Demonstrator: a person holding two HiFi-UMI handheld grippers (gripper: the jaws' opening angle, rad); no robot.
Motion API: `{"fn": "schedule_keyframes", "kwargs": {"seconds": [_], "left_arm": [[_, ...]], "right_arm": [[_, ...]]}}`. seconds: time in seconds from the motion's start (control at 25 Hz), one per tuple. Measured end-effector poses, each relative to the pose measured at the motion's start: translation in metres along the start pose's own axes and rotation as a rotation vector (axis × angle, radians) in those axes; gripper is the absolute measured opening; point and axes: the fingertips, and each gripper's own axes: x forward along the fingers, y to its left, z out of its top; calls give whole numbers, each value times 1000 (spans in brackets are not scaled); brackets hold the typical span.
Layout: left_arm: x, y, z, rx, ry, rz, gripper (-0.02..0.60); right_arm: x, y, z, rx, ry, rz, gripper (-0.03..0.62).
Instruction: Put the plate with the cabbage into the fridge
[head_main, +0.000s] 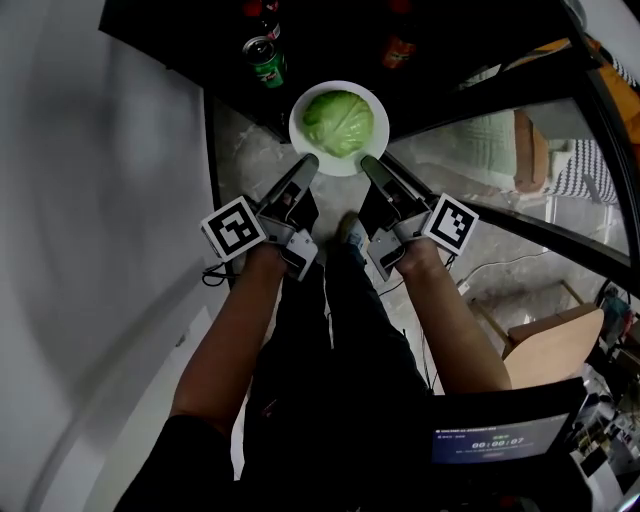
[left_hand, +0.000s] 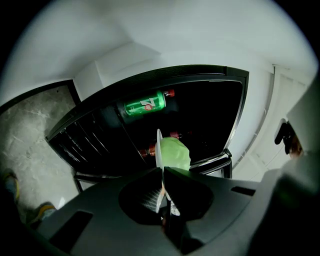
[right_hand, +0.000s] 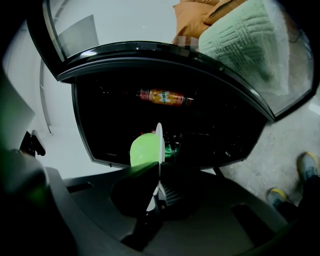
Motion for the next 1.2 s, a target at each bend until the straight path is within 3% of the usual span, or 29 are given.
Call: {"fn": "schedule_keyframes", "kwargs": {"seconds": [0.08, 0.32, 0.72, 1.2], "left_arm": [[-4, 0, 2, 44, 6, 22, 14], [-3, 5, 0, 3, -8, 49, 14], [-4, 6, 4, 73, 0, 54, 14], [0, 0, -1, -15, -40, 23, 14]], "right_arm": [[-1, 3, -1, 0, -1, -2, 17], [-1, -4, 1, 4, -2, -20, 17], [-1, -5, 1, 1, -26, -10, 17], [-3, -8, 1, 16, -29, -20, 17]]}}
